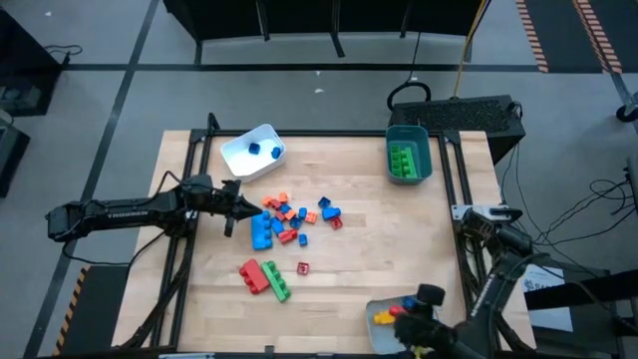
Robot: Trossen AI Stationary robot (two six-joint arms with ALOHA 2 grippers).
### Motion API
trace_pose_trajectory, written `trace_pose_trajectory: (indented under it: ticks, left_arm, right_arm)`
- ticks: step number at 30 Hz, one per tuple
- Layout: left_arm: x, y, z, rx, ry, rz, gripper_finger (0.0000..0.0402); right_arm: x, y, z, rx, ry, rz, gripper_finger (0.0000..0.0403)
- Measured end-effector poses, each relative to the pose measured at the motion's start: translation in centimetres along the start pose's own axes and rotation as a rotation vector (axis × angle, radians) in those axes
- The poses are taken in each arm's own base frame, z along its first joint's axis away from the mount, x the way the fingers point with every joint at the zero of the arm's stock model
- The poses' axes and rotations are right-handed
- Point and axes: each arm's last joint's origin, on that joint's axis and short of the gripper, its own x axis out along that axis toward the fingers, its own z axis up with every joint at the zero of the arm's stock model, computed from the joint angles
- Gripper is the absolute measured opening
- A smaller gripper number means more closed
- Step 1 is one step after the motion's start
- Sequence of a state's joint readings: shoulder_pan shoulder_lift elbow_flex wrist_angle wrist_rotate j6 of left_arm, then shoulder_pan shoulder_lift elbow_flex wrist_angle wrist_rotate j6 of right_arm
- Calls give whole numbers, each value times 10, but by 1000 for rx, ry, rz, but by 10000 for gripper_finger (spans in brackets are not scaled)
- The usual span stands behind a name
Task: Sort blocks by size
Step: Put the 1 stud red game piece into the gray bin, then put the large 4 stud green game piece into the blue bin
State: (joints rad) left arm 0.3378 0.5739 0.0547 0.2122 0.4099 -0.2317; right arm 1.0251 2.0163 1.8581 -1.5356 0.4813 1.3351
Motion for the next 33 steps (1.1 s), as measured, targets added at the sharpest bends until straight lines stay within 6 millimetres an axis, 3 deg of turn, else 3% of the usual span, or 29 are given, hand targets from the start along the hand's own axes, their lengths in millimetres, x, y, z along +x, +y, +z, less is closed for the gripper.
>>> trace_pose_trajectory:
  ticks: [5,11,18,24,33]
  left_arm:
    - [0,1,0,-1,-6,38,11]
    - [0,3,0,0,-19,94,11]
    - [0,3,0,-1,-22,107,11]
    - [0,3,0,-1,-21,107,11]
    - [0,3,0,-1,-21,107,11]
  right_arm:
    - [10,9,-23,85,-56,3,106]
    - [45,14,-48,157,-43,-7,106]
    - [70,14,-60,204,3,-8,127]
    - [64,13,-51,208,2,-11,160]
    - [26,10,-17,167,-29,6,194]
